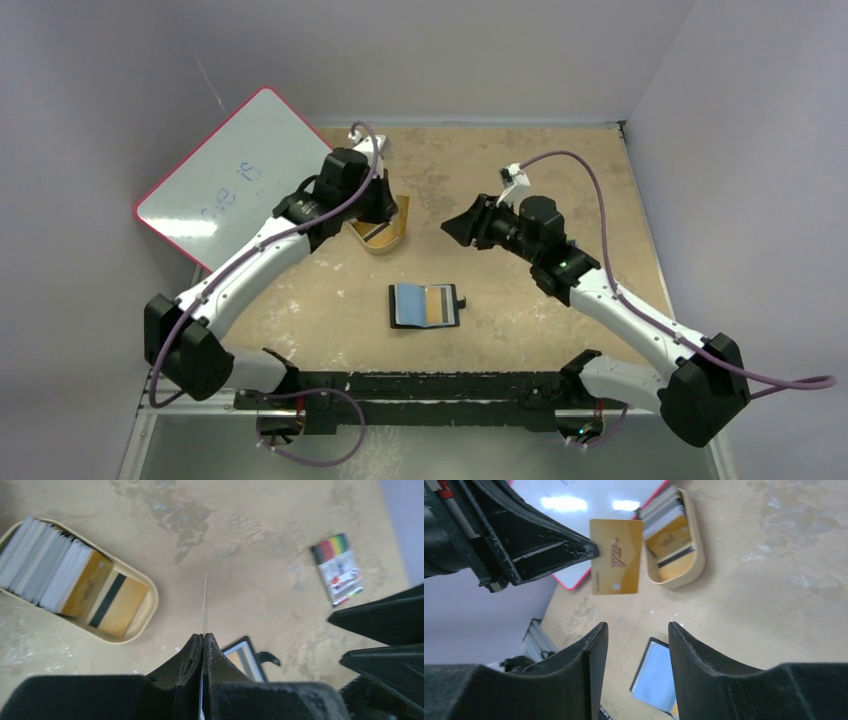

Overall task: Put the credit cards into the card holder
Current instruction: Pick up the credit card from the storage box.

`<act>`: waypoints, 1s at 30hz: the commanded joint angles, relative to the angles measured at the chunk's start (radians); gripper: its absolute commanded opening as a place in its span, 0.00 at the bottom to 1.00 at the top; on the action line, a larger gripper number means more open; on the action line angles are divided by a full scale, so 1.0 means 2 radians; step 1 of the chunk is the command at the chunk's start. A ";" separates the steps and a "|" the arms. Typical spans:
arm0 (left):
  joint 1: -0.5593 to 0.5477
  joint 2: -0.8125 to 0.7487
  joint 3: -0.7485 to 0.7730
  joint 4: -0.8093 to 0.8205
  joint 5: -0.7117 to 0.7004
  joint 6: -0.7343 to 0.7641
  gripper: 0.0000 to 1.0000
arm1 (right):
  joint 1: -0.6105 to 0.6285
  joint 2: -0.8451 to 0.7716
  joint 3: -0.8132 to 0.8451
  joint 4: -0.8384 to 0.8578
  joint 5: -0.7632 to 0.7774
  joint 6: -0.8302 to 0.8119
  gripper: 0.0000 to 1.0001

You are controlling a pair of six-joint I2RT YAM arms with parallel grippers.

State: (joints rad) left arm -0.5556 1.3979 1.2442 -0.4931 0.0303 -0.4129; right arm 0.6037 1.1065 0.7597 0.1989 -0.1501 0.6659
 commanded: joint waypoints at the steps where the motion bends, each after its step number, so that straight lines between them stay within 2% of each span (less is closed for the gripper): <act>1: 0.005 -0.060 -0.037 0.078 0.064 -0.067 0.00 | -0.013 0.001 0.029 0.066 -0.110 0.010 0.51; 7: 0.005 -0.131 -0.096 0.160 0.147 -0.134 0.00 | -0.045 0.001 0.020 0.121 -0.183 0.058 0.51; 10: 0.006 -0.153 -0.120 0.174 0.152 -0.160 0.00 | -0.057 -0.002 0.019 0.131 -0.198 0.063 0.51; 14: 0.006 -0.174 -0.158 0.219 0.182 -0.201 0.00 | -0.065 0.004 0.005 0.175 -0.244 0.088 0.51; 19: 0.006 -0.195 -0.200 0.295 0.220 -0.252 0.00 | -0.067 0.008 -0.008 0.190 -0.254 0.101 0.52; 24: 0.006 -0.199 -0.226 0.370 0.256 -0.306 0.00 | -0.067 0.026 -0.021 0.240 -0.285 0.131 0.52; 27: 0.006 -0.205 -0.235 0.375 0.253 -0.311 0.00 | -0.067 0.027 -0.033 0.269 -0.288 0.146 0.46; 30: 0.006 -0.206 -0.236 0.361 0.253 -0.306 0.00 | -0.067 0.031 -0.049 0.312 -0.293 0.172 0.32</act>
State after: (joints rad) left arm -0.5499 1.0138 0.7750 0.1471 0.5034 -0.9951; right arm 0.4755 1.1755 0.6876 0.6373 -0.6846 0.9333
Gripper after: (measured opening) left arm 0.006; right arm 0.386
